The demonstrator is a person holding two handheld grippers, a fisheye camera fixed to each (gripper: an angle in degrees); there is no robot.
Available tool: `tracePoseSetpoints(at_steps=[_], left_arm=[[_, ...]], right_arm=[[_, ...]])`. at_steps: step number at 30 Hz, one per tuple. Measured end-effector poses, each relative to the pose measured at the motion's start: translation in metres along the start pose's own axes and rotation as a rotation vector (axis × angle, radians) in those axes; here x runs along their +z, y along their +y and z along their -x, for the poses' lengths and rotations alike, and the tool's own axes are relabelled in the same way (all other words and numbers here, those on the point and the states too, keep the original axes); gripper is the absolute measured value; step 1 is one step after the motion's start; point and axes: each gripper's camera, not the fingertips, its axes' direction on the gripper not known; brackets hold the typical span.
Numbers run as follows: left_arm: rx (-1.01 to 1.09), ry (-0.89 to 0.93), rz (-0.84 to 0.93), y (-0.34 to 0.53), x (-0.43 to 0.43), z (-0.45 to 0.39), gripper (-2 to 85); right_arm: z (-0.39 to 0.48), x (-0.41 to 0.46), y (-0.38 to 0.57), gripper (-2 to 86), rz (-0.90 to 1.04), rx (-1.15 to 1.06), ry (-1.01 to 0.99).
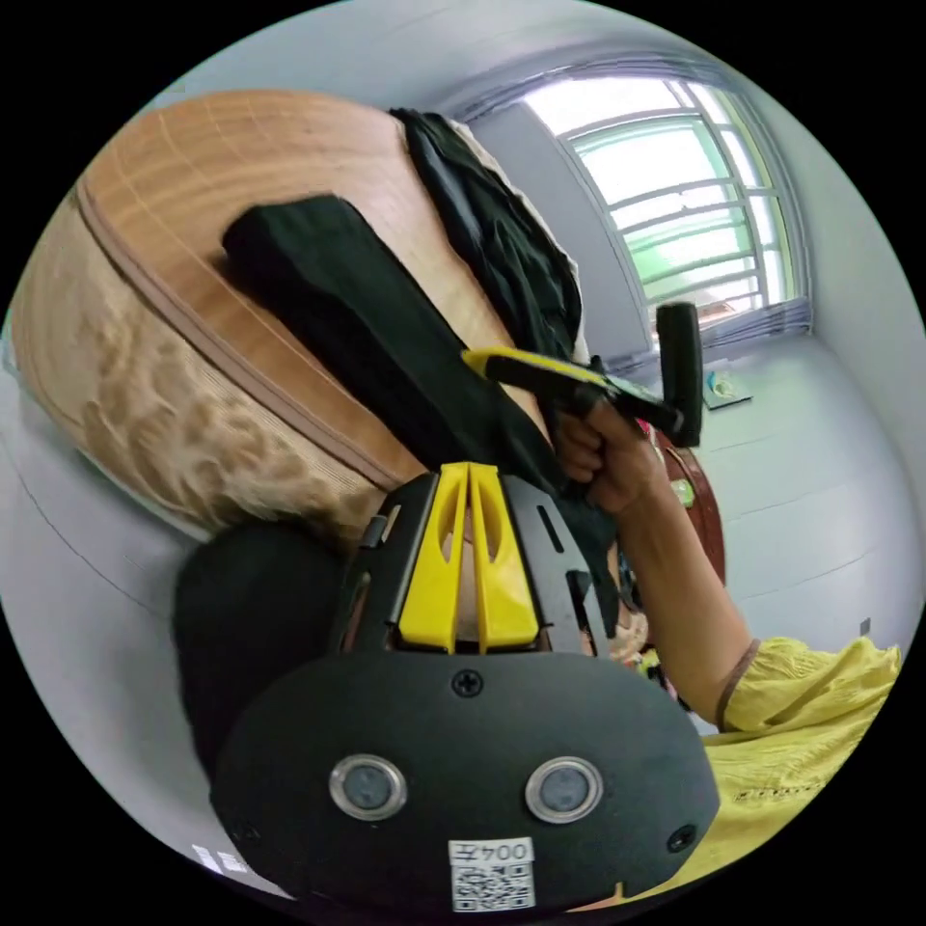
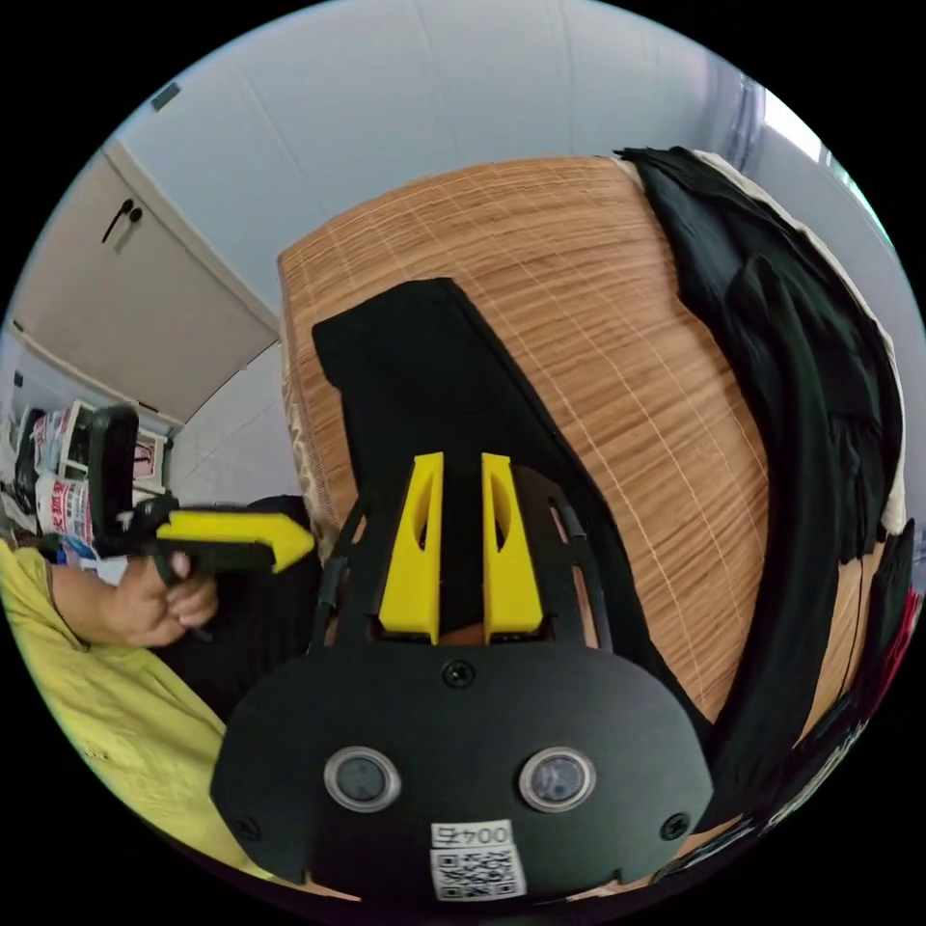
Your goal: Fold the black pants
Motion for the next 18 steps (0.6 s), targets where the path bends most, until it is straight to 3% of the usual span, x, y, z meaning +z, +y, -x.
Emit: tracePoseSetpoints(at_steps=[4, 11, 18], left_arm=[[0.092, -0.138, -0.074, -0.052, -0.031, 0.026, 0.1], [0.238, -0.388, 0.045, -0.098, -0.01, 0.039, 0.1], [0.205, -0.356, 0.068, -0.111, -0.011, 0.068, 0.1]], right_arm=[[0.024, 0.007, -0.014, 8.1, -0.013, -0.046, 0.014], [0.041, 0.016, -0.046, 11.2, 0.004, -0.055, 0.082], [0.028, 0.023, -0.088, 12.7, 0.023, -0.042, 0.167]])
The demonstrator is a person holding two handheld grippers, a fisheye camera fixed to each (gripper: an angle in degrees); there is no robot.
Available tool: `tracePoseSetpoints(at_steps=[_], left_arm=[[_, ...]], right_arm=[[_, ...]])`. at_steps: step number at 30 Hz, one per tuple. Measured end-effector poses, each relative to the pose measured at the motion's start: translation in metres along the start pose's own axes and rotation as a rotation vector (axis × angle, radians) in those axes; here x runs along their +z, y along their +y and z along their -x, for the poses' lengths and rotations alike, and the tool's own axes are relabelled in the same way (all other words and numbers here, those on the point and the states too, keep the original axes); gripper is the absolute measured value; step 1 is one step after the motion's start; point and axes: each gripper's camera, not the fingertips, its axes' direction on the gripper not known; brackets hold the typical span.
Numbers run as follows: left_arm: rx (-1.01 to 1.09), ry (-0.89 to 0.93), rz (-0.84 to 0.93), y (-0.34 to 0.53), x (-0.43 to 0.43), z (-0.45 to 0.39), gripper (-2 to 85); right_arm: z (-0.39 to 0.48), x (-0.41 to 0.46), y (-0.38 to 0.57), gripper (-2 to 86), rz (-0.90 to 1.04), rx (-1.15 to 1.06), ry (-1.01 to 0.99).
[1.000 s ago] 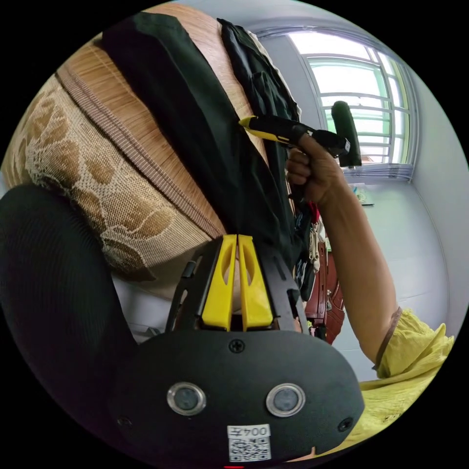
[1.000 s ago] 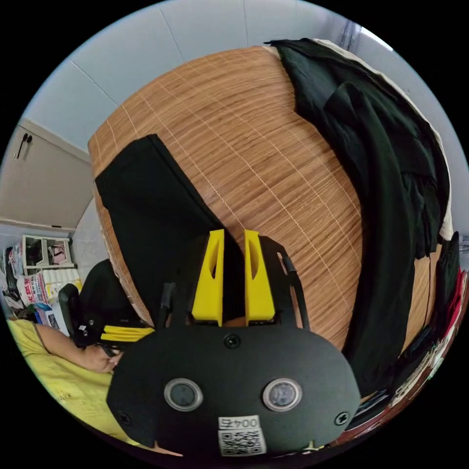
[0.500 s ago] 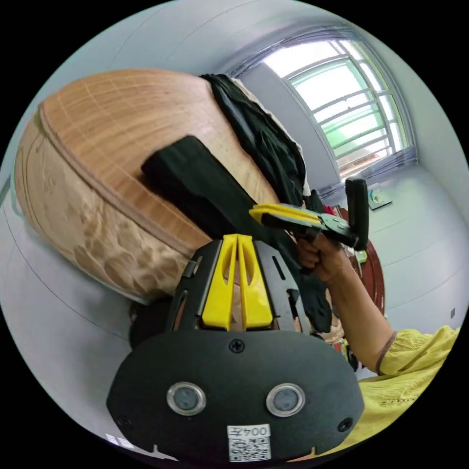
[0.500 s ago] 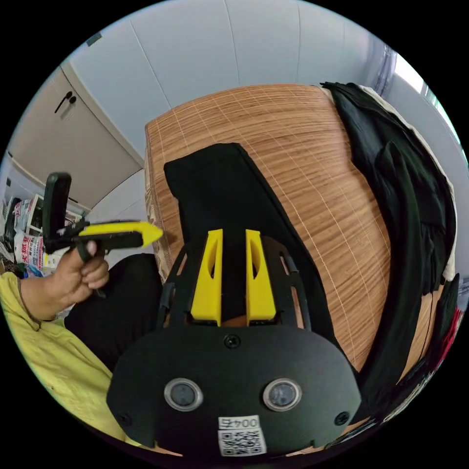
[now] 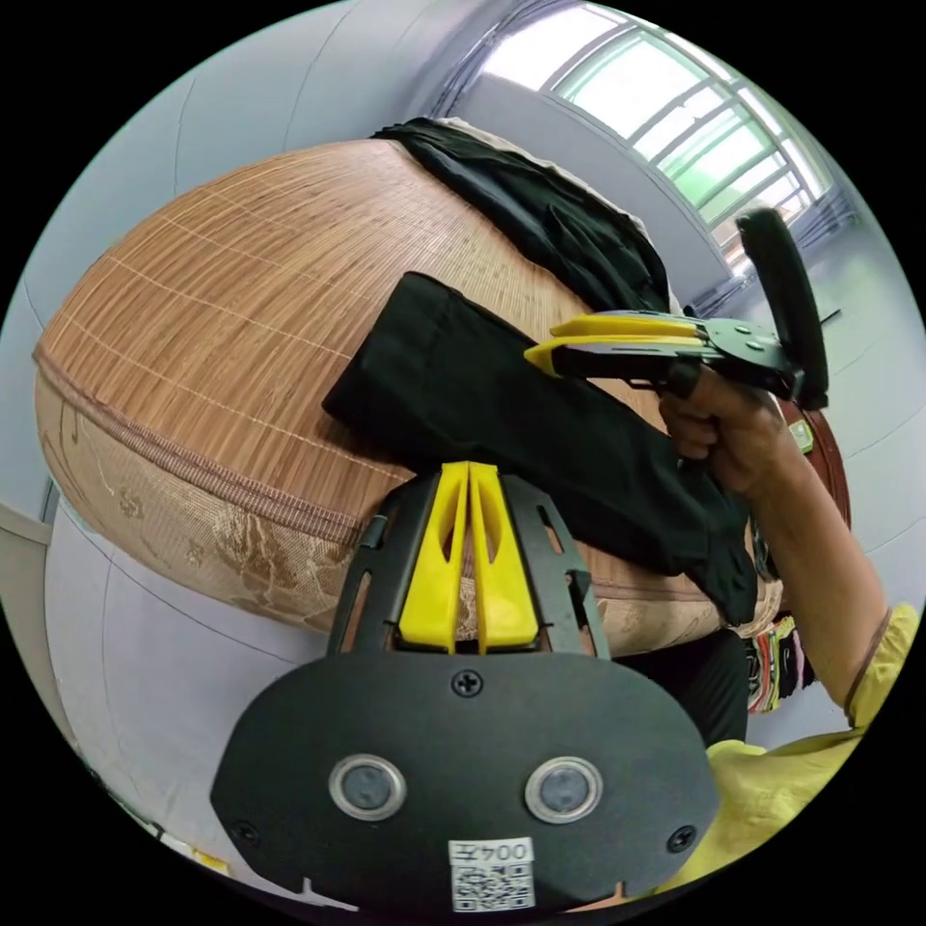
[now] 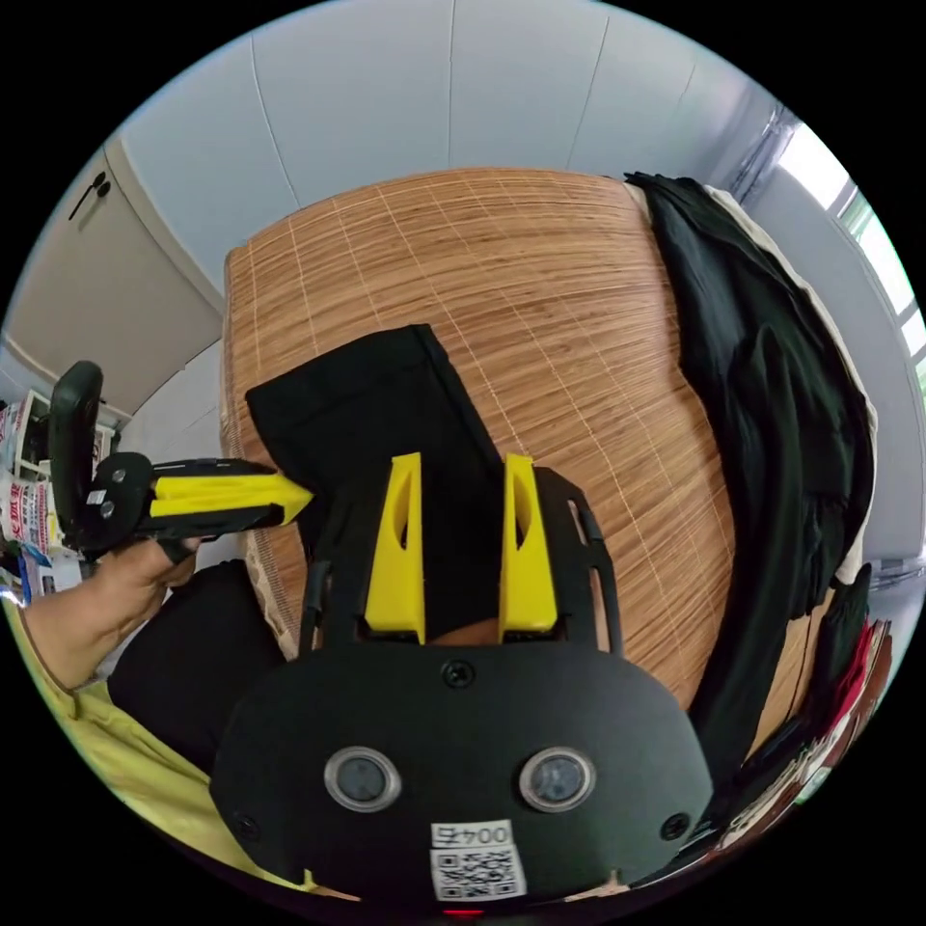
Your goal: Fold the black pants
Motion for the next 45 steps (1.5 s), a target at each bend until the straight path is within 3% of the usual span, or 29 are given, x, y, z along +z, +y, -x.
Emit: tracePoseSetpoints(at_steps=[6, 10, 13, 18, 24, 32, 35, 40, 45], left_arm=[[0.014, -0.015, 0.003, -0.008, 0.001, 0.014, 0.0], [0.009, -0.013, 0.002, -0.013, 0.001, 0.026, 0.0], [0.005, -0.014, -0.011, -0.014, 0.001, 0.034, -0.1], [-0.002, -0.006, -0.004, -0.023, 0.002, 0.046, 0.0], [-0.018, 0.029, -0.016, -0.03, 0.001, 0.062, 0.0], [-0.044, 0.015, -0.098, -0.042, -0.026, 0.066, 0.0], [0.039, -0.039, -0.129, -0.059, -0.038, 0.056, 0.0], [0.13, -0.199, -0.035, -0.103, -0.022, 0.057, 0.0], [0.166, -0.2, 0.035, -0.119, -0.007, 0.06, -0.1]], right_arm=[[-0.005, 0.031, -0.034, 11.2, 0.136, -0.112, -0.027], [-0.011, 0.031, -0.04, 3.1, 0.11, -0.205, 0.019], [-0.038, 0.028, -0.042, 2.0, 0.058, -0.075, 0.014], [-0.059, 0.049, -0.04, 5.1, 0.085, 0.082, -0.101], [-0.071, 0.029, -0.024, 9.1, 0.019, 0.028, -0.277], [-0.055, 0.043, -0.025, 11.2, -0.013, -0.073, -0.25], [-0.055, 0.05, -0.023, 11.5, -0.007, -0.096, -0.256], [-0.058, 0.06, -0.014, 11.7, 0.022, -0.087, -0.256], [-0.053, 0.061, 0.002, 11.0, 0.026, -0.136, -0.239]])
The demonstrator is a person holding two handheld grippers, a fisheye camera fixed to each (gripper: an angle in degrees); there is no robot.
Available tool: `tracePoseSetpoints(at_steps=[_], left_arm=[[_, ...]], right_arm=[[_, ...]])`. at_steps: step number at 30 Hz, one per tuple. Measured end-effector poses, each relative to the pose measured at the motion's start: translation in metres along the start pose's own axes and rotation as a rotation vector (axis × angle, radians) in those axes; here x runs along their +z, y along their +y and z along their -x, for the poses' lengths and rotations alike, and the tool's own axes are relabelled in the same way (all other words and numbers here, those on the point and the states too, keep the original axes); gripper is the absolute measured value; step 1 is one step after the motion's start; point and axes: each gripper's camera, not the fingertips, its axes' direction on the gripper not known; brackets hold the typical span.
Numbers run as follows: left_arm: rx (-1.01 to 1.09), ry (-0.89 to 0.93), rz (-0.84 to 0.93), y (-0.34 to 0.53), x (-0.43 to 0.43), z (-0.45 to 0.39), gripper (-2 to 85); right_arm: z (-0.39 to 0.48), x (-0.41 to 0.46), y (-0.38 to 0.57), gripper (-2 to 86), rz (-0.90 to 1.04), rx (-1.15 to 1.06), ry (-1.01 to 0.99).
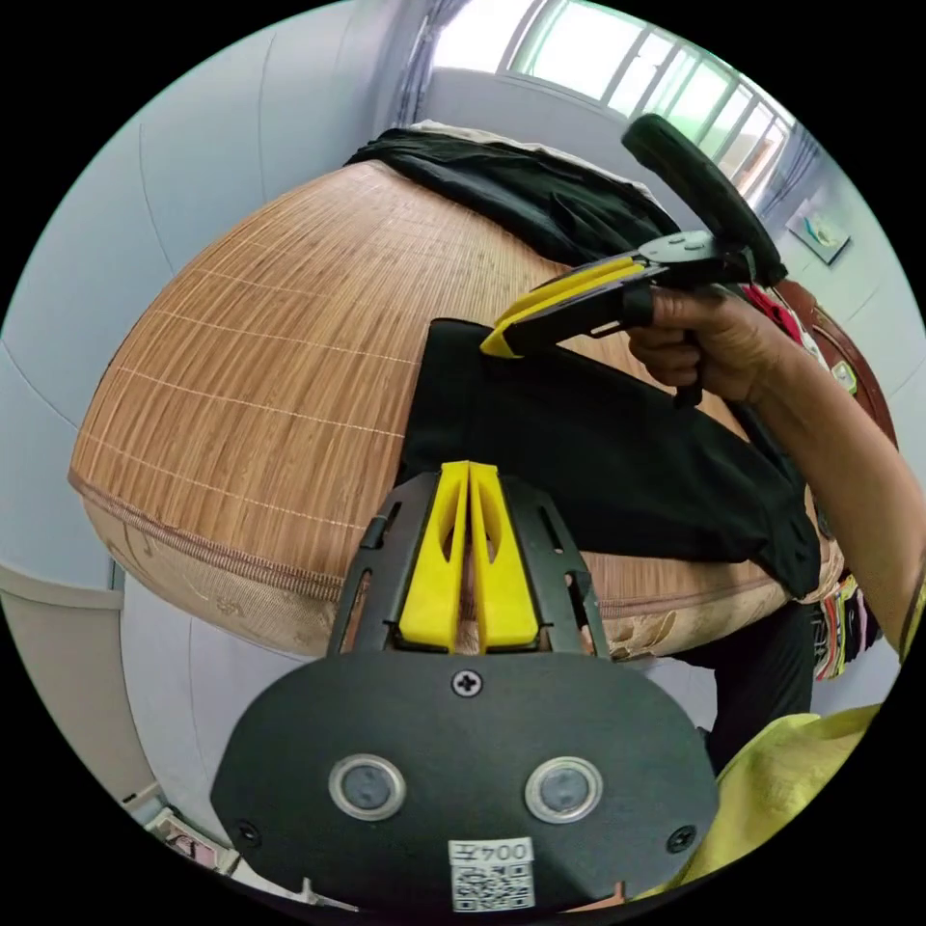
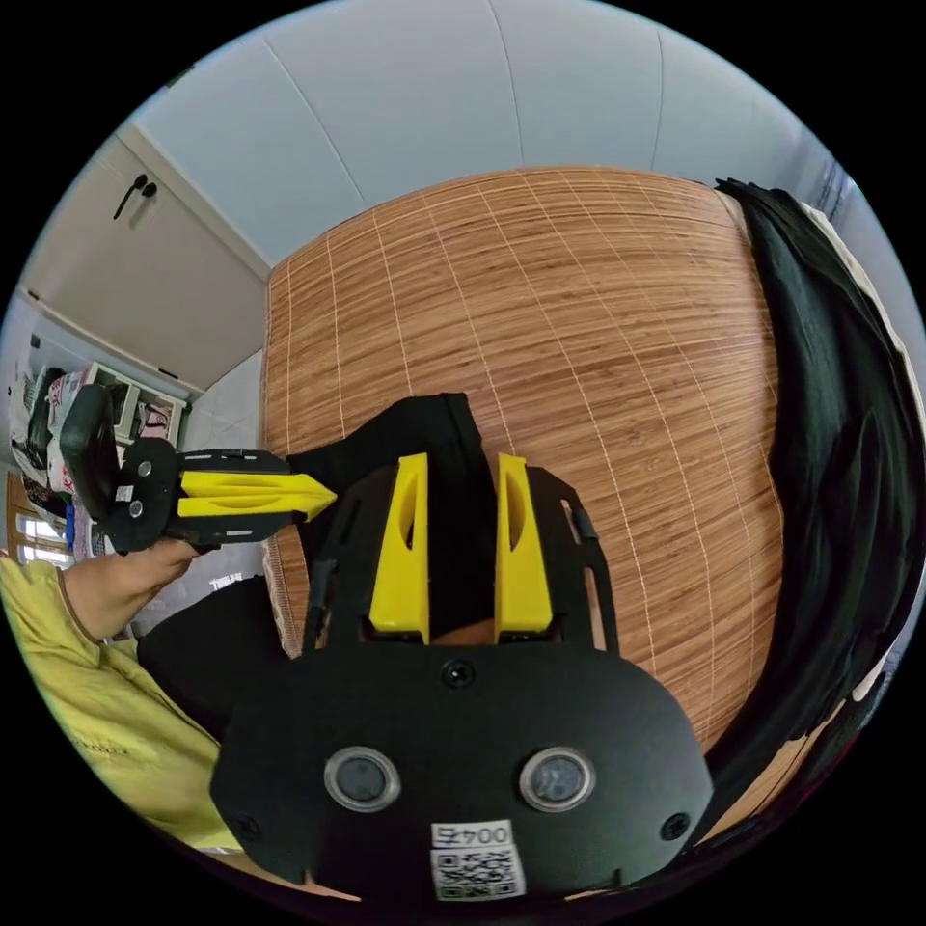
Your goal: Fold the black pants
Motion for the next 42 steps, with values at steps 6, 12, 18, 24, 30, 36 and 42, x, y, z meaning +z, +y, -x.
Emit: tracePoseSetpoints(at_steps=[6, 12, 18, 24, 30, 36, 42], left_arm=[[0.029, -0.002, 0.022, -0.017, 0.003, -0.005, 0.0], [0.039, -0.012, 0.023, -0.03, 0.006, -0.014, 0.0], [0.032, 0.012, 0.018, -0.045, 0.002, -0.019, 0.0], [0.057, 0.0, 0.024, -0.061, -0.004, -0.034, 0.1], [0.093, -0.014, 0.033, -0.077, -0.013, -0.052, 0.1], [0.141, -0.06, 0.032, -0.092, -0.025, -0.08, 0.1], [0.209, -0.183, 0.026, -0.104, -0.036, -0.122, 0.1]], right_arm=[[0.006, 0.009, 0.027, 1.9, 0.012, -0.036, 0.097], [-0.014, 0.029, 0.077, 1.9, -0.06, 0.17, -0.005], [-0.03, 0.002, 0.138, 5.3, -0.061, 0.303, -0.206], [0.021, -0.051, 0.284, 5.0, -0.03, 0.369, -0.027], [0.102, -0.075, 0.465, 1.2, -0.129, 0.587, 0.174], [0.171, -0.098, 0.576, 4.9, -0.284, 0.687, 0.379], [0.17, -0.104, 0.656, 6.6, -0.338, 0.703, 0.222]])
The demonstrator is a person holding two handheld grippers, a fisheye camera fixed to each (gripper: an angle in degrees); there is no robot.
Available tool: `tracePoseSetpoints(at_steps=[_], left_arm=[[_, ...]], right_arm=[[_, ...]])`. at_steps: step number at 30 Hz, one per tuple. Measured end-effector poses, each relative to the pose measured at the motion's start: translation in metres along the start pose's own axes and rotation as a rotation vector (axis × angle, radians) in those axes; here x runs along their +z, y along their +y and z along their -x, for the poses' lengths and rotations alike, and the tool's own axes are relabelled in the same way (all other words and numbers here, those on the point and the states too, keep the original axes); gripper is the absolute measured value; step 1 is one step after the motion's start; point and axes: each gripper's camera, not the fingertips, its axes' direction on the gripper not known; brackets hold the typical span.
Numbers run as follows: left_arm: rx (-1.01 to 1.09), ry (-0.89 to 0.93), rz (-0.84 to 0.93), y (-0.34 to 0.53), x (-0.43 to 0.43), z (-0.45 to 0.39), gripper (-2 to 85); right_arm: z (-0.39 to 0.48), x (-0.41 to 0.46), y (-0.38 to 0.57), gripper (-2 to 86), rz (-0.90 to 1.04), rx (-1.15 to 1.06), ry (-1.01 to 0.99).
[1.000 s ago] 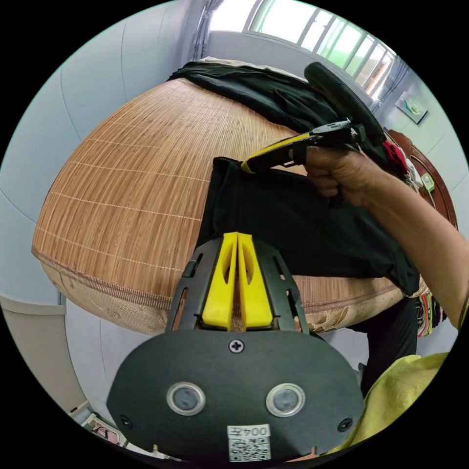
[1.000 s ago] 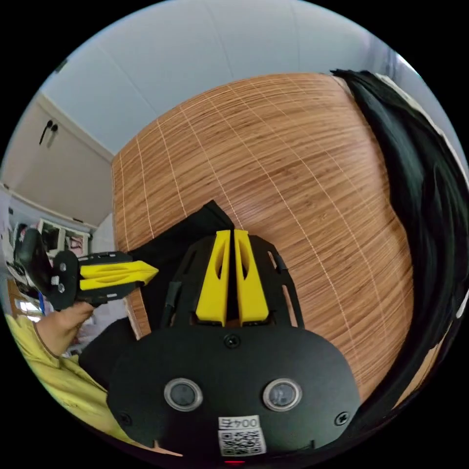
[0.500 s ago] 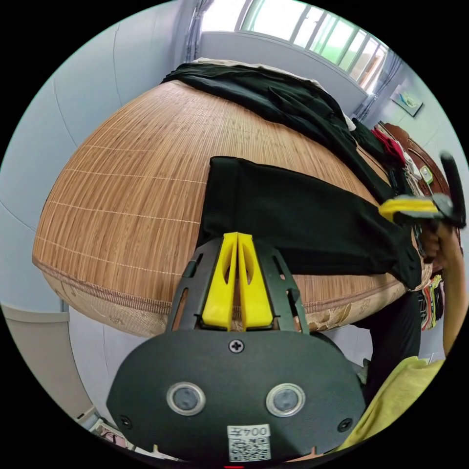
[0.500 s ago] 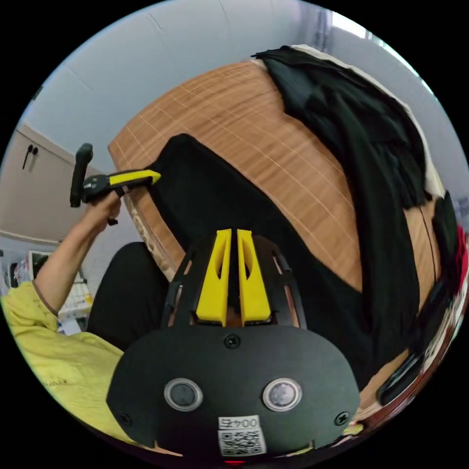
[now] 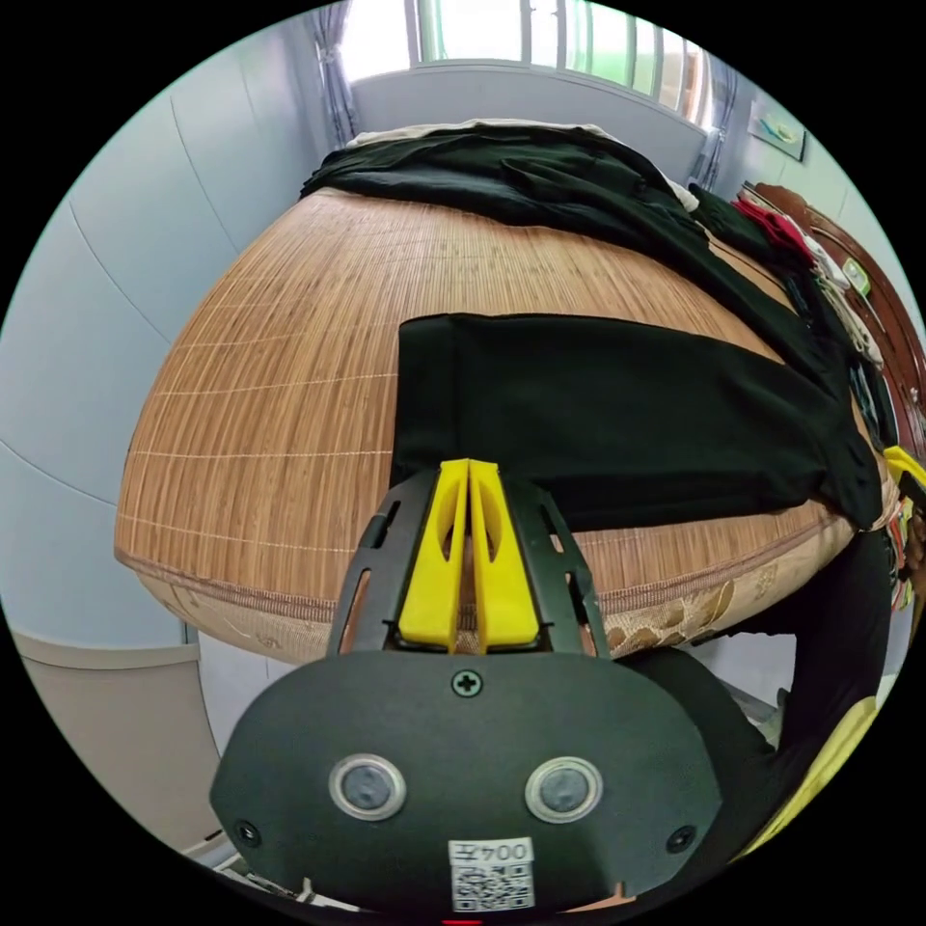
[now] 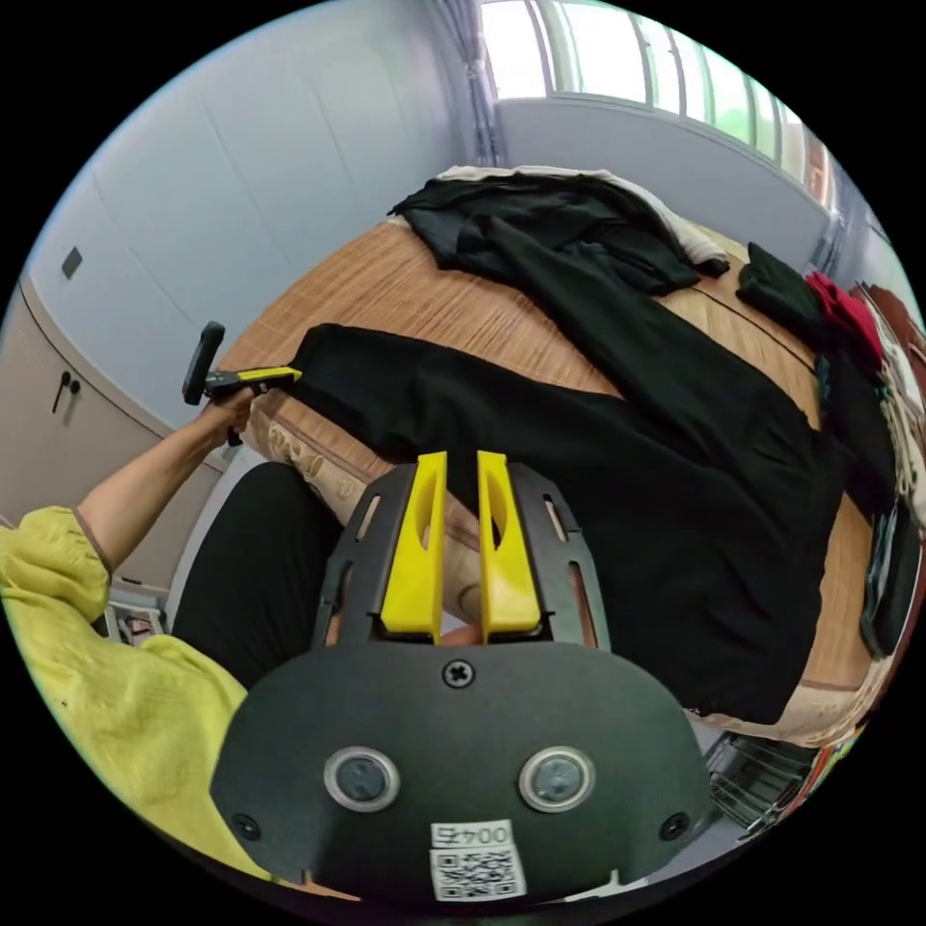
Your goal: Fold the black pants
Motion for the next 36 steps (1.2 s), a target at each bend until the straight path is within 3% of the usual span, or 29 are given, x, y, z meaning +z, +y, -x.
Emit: tracePoseSetpoints(at_steps=[6, 10, 14, 19, 29, 31, 33, 36], left_arm=[[0.015, -0.026, 0.031, -0.024, -0.017, -0.021, 0.1], [-0.026, 0.045, 0.105, -0.048, -0.042, -0.019, 0.1], [0.031, -0.045, 0.013, -0.07, -0.076, -0.058, 0.1], [0.063, -0.174, 0.182, -0.1, -0.045, -0.087, 0.1], [0.193, -0.219, 0.209, -0.143, -0.056, -0.103, 0.0], [0.209, -0.213, 0.186, -0.142, -0.061, -0.105, 0.0], [0.215, -0.211, 0.153, -0.139, -0.068, -0.107, 0.0], [0.273, -0.212, 0.126, -0.133, -0.08, -0.113, 0.0]], right_arm=[[-0.089, -0.035, 0.07, 10.5, -0.039, 0.184, 0.137], [-0.181, -0.064, 0.147, 10.1, -0.038, 0.441, 0.252], [-0.249, -0.066, 0.197, 9.9, 0.012, 0.605, 0.285], [-0.283, -0.023, 0.178, 10.5, 0.208, 0.502, 0.368], [-0.361, -0.015, 0.132, 8.6, 0.399, 0.34, 0.168], [-0.356, -0.017, 0.122, 8.2, 0.428, 0.306, 0.202], [-0.341, -0.029, 0.111, 8.0, 0.355, 0.285, 0.266], [-0.305, -0.048, 0.084, 7.9, 0.155, 0.247, 0.189]])
